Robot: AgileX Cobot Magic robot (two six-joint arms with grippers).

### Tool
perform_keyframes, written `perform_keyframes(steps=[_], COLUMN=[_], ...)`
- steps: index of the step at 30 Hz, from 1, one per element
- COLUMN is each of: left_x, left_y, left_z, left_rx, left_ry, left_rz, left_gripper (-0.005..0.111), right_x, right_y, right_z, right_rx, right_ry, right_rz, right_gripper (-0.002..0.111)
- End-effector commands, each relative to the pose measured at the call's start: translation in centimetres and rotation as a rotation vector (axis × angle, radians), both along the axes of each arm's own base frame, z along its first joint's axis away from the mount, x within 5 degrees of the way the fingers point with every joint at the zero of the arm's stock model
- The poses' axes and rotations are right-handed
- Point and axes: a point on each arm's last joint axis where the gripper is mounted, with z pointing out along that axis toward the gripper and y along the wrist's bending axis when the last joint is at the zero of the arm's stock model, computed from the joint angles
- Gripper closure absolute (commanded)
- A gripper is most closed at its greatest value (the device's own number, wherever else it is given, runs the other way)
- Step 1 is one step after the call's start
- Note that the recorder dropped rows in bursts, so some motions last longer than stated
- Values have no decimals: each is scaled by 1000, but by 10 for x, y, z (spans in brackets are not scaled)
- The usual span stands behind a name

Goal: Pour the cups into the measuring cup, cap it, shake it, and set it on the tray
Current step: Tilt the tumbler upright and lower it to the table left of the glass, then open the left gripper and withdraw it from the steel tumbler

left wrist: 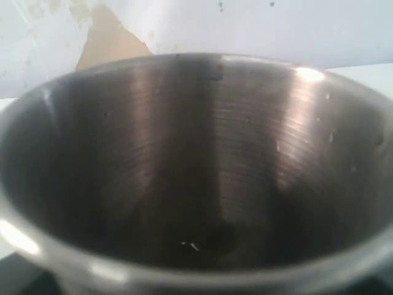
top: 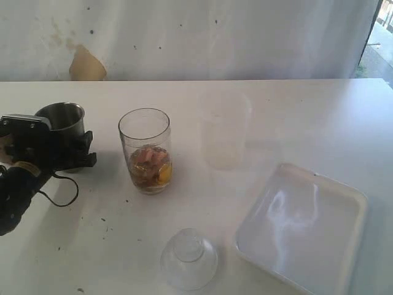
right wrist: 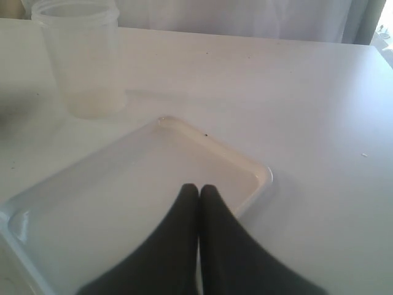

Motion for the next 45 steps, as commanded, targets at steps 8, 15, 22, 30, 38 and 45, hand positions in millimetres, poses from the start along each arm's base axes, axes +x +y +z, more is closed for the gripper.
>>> perform_keyframes(steps=[8,15,22,30,38,45], left_x=[3,3,-9,-22,-42,-65], left_y=[4,6,5,8,12,14], left_z=[4,3,-2,13,29,41], left_rx=[-7,-6,8,4,4,8], left_ry=[-29,-27,12,0,-6,-3], left_rz=[50,69,35,44,42,22], left_gripper=[70,2,2,2,2,2], right_x=[0,0,0,0,0,0], right_y=[0,0,0,0,0,0], right_z=[0,0,0,0,0,0], right_rx=[4,4,4,4,4,4], right_ry=[-15,-15,-15,-15,-15,-15], right_rz=[-3,-3,-3,-3,-3,-3], right_gripper=[108,108,108,108,108,108])
